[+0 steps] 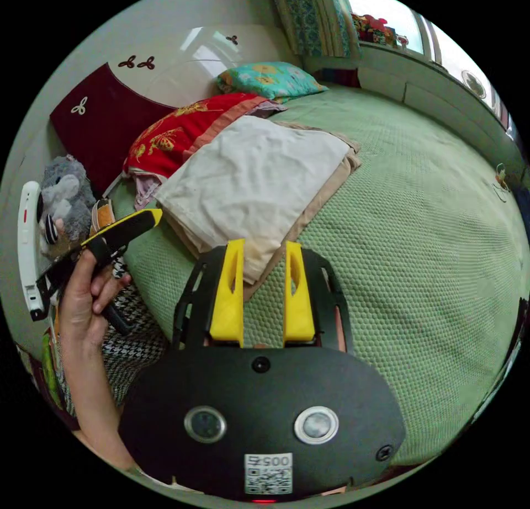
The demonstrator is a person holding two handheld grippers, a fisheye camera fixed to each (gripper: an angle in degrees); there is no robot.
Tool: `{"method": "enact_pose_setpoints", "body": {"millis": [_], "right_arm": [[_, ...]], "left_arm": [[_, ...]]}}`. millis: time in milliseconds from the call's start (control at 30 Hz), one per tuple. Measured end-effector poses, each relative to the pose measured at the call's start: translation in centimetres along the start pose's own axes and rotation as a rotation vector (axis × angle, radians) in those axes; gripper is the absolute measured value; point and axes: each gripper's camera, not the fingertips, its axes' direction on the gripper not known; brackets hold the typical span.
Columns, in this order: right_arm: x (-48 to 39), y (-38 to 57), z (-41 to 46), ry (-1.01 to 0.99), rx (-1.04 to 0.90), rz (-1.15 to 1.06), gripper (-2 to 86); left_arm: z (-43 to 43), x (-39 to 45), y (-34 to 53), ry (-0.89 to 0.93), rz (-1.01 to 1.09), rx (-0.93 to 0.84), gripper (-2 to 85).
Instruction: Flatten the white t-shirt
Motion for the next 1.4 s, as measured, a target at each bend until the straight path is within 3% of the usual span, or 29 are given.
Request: {"method": "enact_pose_setpoints", "body": {"millis": [367, 767, 1067, 1200, 1400], "right_arm": [[2.2, -0.5, 0.7, -0.003, 0.005, -0.016, 2.2], [5.7, -0.4, 1.7, -0.094, -0.066, 0.008, 2.0], [8.6, 0.1, -1.7, -0.196, 0.136, -0.001, -1.0], [10.6, 0.3, -2.1, -0.275, 0.153, 0.054, -1.0], [12.5, 0.7, -2.7, -0.326, 0.182, 0.065, -1.0]], "left_arm": [[1.2, 1.0, -0.3, 0.006, 0.049, -0.039, 0.0], [1.9, 3.3, 0.1, 0.112, 0.133, -0.060, 2.6], [1.9, 4.9, 0.9, 0.179, 0.203, -0.082, 5.6], [1.3, 6.2, 1.7, 0.180, 0.287, -0.030, 9.4], [1.5, 7.4, 2.0, 0.146, 0.255, -0.010, 15.9]]}}
